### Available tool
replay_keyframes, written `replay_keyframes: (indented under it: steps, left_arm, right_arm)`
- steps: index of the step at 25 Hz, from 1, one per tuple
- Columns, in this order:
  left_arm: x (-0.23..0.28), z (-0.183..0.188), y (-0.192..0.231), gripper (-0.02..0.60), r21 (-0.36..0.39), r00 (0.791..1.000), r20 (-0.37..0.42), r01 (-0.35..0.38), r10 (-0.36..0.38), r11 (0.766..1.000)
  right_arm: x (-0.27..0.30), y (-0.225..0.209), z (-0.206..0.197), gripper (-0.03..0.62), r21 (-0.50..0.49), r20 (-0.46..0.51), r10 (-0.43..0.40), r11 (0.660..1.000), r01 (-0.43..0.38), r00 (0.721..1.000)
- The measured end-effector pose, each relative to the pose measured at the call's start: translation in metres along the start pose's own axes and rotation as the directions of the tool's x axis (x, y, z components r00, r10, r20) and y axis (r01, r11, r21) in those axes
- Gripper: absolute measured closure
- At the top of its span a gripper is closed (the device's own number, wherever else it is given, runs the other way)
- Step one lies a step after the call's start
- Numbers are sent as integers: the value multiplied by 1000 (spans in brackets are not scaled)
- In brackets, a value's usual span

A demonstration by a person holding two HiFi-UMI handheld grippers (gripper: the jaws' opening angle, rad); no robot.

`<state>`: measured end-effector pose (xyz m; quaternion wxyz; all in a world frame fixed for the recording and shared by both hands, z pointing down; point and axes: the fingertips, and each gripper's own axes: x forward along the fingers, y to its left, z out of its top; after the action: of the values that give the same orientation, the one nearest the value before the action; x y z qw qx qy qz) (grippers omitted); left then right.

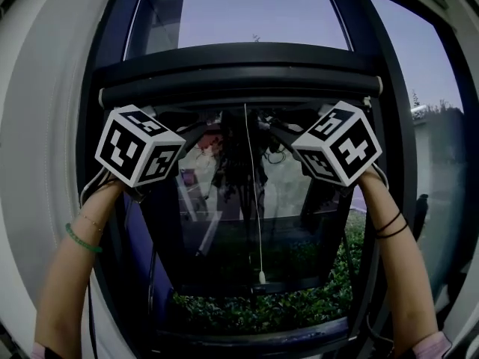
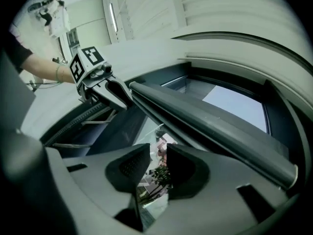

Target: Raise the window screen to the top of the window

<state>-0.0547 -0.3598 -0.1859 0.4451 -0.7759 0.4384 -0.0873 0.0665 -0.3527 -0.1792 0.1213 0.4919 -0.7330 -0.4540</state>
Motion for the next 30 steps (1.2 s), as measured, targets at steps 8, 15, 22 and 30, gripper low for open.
replay_keyframes:
  steps: [8, 15, 22, 30]
  left_arm:
    - [-39, -62, -145, 497, -167, 980, 106, 185, -169, 968]
    - [-99, -113, -285, 497, -373, 962, 143, 270, -233, 888]
    - [-138, -183, -388, 497, -527, 976, 86, 214, -198, 823]
    - [-241, -240, -494, 497, -733, 969, -89, 93, -230, 674]
  right_arm:
    - [-59, 128, -57, 488, 136, 163, 103, 983, -126, 981]
    - [-127, 244, -117, 490, 291, 230, 166, 929, -231, 959]
    - [-175, 342, -180, 490, 432, 229, 232, 846, -312, 945]
    - [-238, 455, -200, 490, 606, 118, 328, 724, -330, 937]
